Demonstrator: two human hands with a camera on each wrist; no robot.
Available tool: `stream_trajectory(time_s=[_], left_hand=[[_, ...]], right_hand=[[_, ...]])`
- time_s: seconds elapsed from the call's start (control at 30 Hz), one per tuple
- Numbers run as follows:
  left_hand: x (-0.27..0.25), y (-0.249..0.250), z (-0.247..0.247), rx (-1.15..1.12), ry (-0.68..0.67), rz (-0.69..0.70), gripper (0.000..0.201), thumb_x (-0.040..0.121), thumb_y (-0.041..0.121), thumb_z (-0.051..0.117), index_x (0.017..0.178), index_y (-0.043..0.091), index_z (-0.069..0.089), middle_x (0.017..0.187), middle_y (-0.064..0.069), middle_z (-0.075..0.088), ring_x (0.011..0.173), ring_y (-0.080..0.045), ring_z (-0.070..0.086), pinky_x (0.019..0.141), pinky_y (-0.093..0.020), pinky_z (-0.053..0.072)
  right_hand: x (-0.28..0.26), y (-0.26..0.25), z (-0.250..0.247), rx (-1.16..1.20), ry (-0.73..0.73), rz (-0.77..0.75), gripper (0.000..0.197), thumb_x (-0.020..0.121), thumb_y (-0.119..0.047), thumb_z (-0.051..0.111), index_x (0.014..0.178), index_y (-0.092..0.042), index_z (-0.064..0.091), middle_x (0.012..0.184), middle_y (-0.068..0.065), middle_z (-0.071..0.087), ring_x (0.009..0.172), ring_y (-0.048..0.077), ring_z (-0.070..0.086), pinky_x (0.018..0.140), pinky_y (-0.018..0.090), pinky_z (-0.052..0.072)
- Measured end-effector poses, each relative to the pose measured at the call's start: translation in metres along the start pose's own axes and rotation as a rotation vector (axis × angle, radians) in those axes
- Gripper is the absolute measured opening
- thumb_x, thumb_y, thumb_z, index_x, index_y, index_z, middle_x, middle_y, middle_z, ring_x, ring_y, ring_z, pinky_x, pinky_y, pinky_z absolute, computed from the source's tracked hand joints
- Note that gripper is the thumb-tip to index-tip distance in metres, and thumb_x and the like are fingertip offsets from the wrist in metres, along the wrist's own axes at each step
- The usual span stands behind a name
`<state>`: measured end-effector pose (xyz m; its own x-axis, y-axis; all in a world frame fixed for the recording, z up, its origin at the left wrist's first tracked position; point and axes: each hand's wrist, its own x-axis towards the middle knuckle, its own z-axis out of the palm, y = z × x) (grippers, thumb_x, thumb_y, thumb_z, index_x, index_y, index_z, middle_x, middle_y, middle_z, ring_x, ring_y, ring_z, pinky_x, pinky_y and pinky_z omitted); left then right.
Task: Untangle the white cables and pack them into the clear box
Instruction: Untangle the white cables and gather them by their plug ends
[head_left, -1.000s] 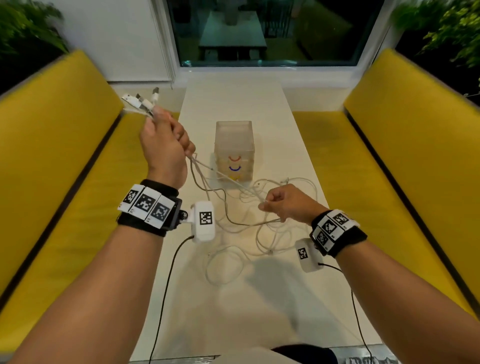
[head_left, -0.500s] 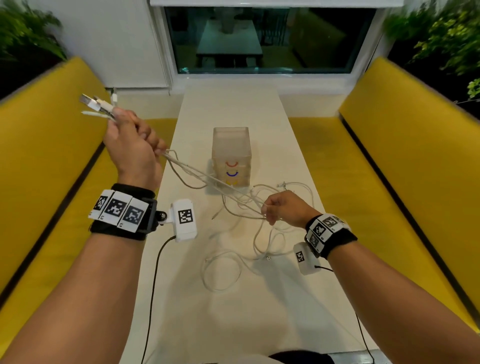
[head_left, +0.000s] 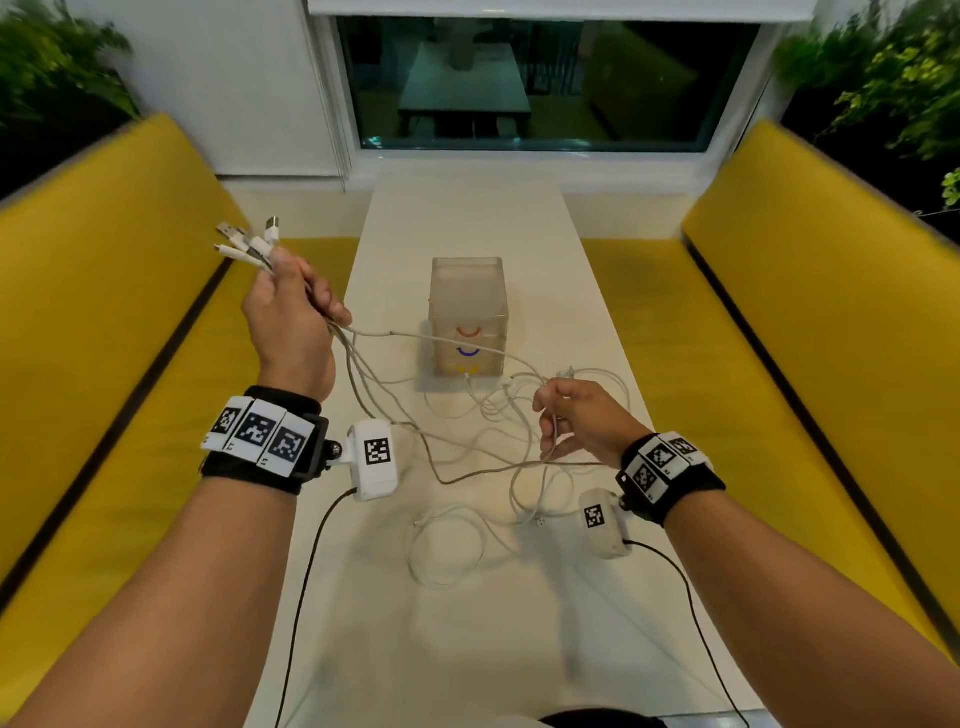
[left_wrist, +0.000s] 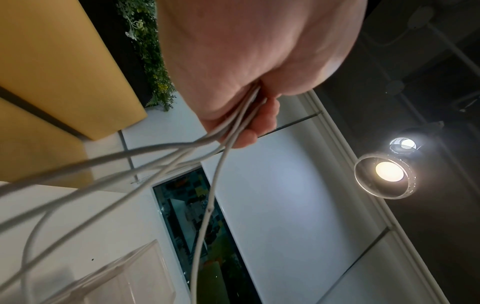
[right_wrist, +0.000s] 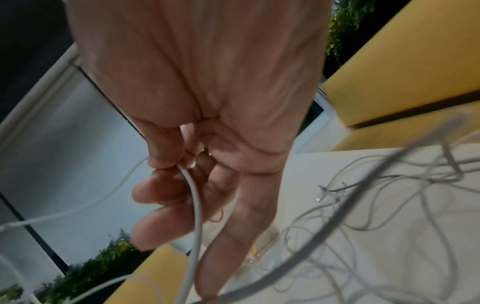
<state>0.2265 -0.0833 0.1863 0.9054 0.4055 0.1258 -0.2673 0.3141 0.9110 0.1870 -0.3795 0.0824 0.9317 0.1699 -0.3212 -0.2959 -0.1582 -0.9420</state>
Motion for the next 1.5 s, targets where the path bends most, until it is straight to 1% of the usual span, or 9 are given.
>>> stream_trajectory(time_s=[0.2, 0.43, 0.7, 0.93, 1.07, 1.2, 1.3, 1.4, 1.5], left_hand=[[-0.006, -0.011, 0.003, 0.062, -0.021, -0.015, 0.036, 0.108, 0.034, 0.038, 0.079, 0.018, 0.052, 0.06, 0.002, 0.051, 0.056, -0.014, 0.049, 0.057, -0.029, 0.044], [-0.009, -0.019, 0.0, 0.206, -0.048, 0.012, 0.035, 0.106, 0.036, 0.048, 0.089, 0.016, 0.071, 0.066, 0.002, 0.047, 0.056, -0.008, 0.042, 0.048, -0.021, 0.038], [-0.013, -0.045, 0.001, 0.224, -0.131, -0.096, 0.027, 0.103, 0.03, 0.057, 0.094, 0.011, 0.074, 0.067, 0.005, 0.049, 0.054, -0.006, 0.039, 0.049, -0.022, 0.035], [-0.019, -0.088, -0.003, 0.343, -0.115, -0.205, 0.02, 0.1, 0.027, 0.061, 0.091, 0.016, 0.075, 0.074, 0.001, 0.068, 0.055, -0.011, 0.042, 0.049, -0.024, 0.036], [-0.026, -0.105, -0.005, 0.373, -0.157, -0.256, 0.025, 0.102, 0.028, 0.058, 0.094, 0.01, 0.075, 0.074, -0.002, 0.07, 0.051, -0.008, 0.043, 0.047, -0.019, 0.037], [-0.028, -0.114, -0.009, 0.371, -0.14, -0.294, 0.026, 0.102, 0.026, 0.058, 0.092, 0.01, 0.074, 0.071, 0.0, 0.07, 0.049, -0.006, 0.043, 0.047, -0.017, 0.038], [-0.026, -0.118, -0.014, 0.392, -0.111, -0.316, 0.023, 0.101, 0.027, 0.06, 0.089, 0.013, 0.074, 0.072, 0.0, 0.072, 0.051, -0.008, 0.042, 0.046, -0.017, 0.038], [-0.026, -0.119, -0.017, 0.389, -0.09, -0.322, 0.019, 0.1, 0.027, 0.062, 0.094, 0.013, 0.074, 0.077, -0.004, 0.075, 0.052, -0.009, 0.043, 0.046, -0.018, 0.038], [-0.027, -0.12, -0.016, 0.386, -0.088, -0.315, 0.019, 0.099, 0.027, 0.062, 0.094, 0.013, 0.074, 0.079, -0.005, 0.076, 0.053, -0.01, 0.044, 0.046, -0.019, 0.039]], right_hand=[[0.001, -0.01, 0.003, 0.006, -0.041, 0.022, 0.029, 0.106, -0.033, 0.046, 0.089, -0.013, 0.059, 0.067, 0.007, 0.051, 0.063, 0.026, 0.063, 0.076, 0.059, 0.058], [0.013, 0.002, -0.003, -0.254, 0.248, -0.031, 0.024, 0.102, -0.019, 0.053, 0.104, -0.004, 0.072, 0.08, 0.0, 0.059, 0.07, 0.013, 0.054, 0.062, 0.022, 0.047], [0.028, 0.016, -0.001, -0.082, 0.353, 0.058, 0.02, 0.096, -0.011, 0.053, 0.1, -0.007, 0.072, 0.082, 0.011, 0.07, 0.07, 0.023, 0.062, 0.058, 0.033, 0.051], [0.033, 0.032, 0.006, -0.097, 0.188, 0.098, 0.063, 0.098, -0.017, 0.061, 0.154, -0.016, 0.033, 0.141, 0.01, 0.056, 0.13, 0.028, 0.053, 0.088, 0.046, 0.054], [0.034, 0.05, 0.011, -0.203, 0.118, 0.085, 0.091, 0.095, -0.015, 0.066, 0.161, -0.025, 0.004, 0.153, 0.013, 0.041, 0.135, 0.03, 0.05, 0.1, 0.04, 0.049], [0.025, 0.056, 0.02, -0.511, 0.229, -0.024, 0.037, 0.086, -0.003, 0.054, 0.119, -0.018, 0.058, 0.11, 0.011, 0.068, 0.091, 0.025, 0.065, 0.08, 0.035, 0.054], [0.015, 0.057, 0.026, -0.882, -0.074, 0.101, 0.017, 0.077, -0.011, 0.055, 0.082, -0.007, 0.071, 0.088, 0.007, 0.074, 0.086, 0.028, 0.069, 0.079, 0.039, 0.059], [0.007, 0.066, 0.034, -1.256, -0.268, 0.311, 0.019, 0.079, -0.02, 0.067, 0.093, -0.007, 0.073, 0.094, 0.006, 0.073, 0.091, 0.026, 0.07, 0.074, 0.034, 0.055], [0.007, 0.085, 0.032, -1.371, -0.198, 0.262, 0.023, 0.088, -0.019, 0.059, 0.108, -0.017, 0.071, 0.112, 0.003, 0.07, 0.106, 0.025, 0.065, 0.082, 0.033, 0.051]])
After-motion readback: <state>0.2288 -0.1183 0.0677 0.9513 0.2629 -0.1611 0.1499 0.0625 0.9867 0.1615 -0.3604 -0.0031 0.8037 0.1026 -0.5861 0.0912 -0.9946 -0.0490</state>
